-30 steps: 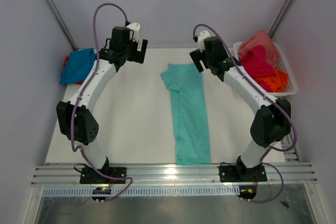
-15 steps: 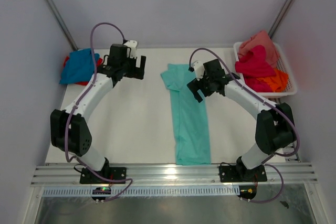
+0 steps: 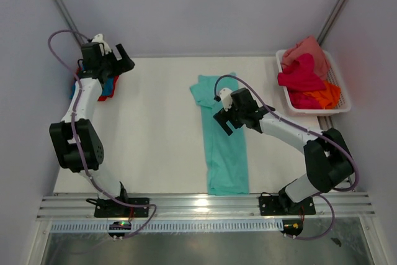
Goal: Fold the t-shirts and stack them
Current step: Fold the tshirt
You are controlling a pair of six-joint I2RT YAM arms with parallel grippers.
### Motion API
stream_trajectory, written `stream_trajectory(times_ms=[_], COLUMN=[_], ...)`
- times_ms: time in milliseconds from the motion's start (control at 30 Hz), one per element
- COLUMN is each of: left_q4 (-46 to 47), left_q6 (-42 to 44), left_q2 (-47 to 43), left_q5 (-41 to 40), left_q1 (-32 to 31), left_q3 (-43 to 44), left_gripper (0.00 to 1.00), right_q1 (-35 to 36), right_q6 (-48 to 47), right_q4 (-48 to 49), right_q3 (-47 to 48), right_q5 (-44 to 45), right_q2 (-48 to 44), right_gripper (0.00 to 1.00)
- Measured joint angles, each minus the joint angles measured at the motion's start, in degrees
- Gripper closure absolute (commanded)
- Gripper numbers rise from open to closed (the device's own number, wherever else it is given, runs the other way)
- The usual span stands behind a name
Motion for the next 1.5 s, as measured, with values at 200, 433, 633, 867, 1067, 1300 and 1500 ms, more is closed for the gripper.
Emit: stream_trajectory(times_ms=[200, 433, 633, 867, 1067, 1300, 1500], left_q4=[-1.9, -3.2, -2.9, -4.1, -7.0, -12.0, -14.7], left_q6=[-0.3, 2.3, 1.7, 2.3, 6.4, 13.6, 17.7], left_q2=[3.0, 3.0, 3.0, 3.1, 2.9, -1.5, -6.1], left_q5=[3.0, 14.2, 28.7, 34.7, 35.8, 34.2, 33.3], left_q1=[4.5, 4.1, 6.4, 7.8, 7.7, 7.7, 7.7], left_q3=[0.0, -0.1, -1.3, -5.9, -6.7, -10.4, -11.4], left_gripper=[0.01, 0.01, 0.01, 0.01, 0.01, 0.01, 0.01], right_q1=[0.1, 0.4, 0.5, 0.5, 0.5, 0.7, 0.7], right_q6=[-2.0, -2.9, -4.0, -5.1, -5.1, -4.0, -3.3], right_q4=[1.2, 0.8, 1.2, 1.6, 1.4, 1.7, 1.4], right_q3=[-2.1, -3.6, -5.2, -6.6, -1.0, 7.4, 11.3], right_q5=[0.8, 0.8, 0.8, 0.8, 0.8, -0.8, -0.9], right_q2=[-0.6, -4.1, -7.5, -6.1, 3.7, 11.8, 16.7], right_gripper=[0.01, 0.01, 0.01, 0.01, 0.01, 0.01, 0.01])
